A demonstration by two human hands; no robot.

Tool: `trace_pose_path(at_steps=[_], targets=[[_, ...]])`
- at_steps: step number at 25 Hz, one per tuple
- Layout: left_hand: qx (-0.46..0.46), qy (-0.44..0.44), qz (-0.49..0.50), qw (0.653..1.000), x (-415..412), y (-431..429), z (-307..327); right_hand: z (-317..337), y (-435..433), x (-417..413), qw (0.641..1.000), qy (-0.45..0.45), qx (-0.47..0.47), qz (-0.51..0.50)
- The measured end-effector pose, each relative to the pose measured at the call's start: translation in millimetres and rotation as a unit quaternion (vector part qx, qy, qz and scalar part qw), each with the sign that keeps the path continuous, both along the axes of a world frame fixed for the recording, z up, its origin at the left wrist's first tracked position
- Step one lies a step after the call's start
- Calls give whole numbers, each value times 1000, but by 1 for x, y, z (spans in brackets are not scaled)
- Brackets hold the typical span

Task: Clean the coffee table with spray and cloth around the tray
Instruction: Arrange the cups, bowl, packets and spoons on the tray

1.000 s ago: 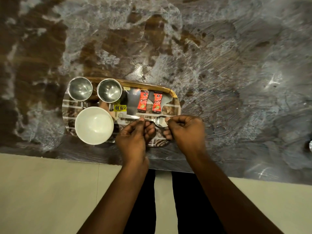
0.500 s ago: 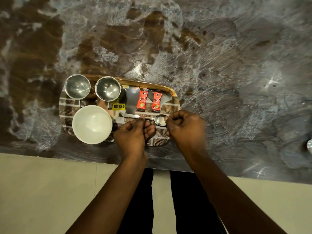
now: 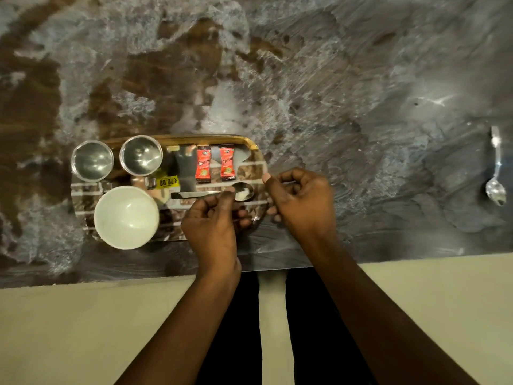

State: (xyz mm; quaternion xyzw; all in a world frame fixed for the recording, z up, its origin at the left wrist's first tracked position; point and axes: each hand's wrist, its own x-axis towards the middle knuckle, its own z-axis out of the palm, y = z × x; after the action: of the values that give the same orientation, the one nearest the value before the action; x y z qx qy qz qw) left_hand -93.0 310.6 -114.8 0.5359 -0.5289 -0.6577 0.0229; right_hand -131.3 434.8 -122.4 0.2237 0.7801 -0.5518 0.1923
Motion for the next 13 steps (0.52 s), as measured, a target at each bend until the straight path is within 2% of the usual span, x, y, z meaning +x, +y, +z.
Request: trace_pose_path(at_steps=[3,8,13], targets=[[-1,35,-118,992,-17,39,9,2,35,8,996,-11,-29,-83],[42,74,-292,953,-51,131,12,15,142,23,974,-5,-47,-222],[37,78,-382,920,-74,229,14,8,271,37,926,13,-69,-370]])
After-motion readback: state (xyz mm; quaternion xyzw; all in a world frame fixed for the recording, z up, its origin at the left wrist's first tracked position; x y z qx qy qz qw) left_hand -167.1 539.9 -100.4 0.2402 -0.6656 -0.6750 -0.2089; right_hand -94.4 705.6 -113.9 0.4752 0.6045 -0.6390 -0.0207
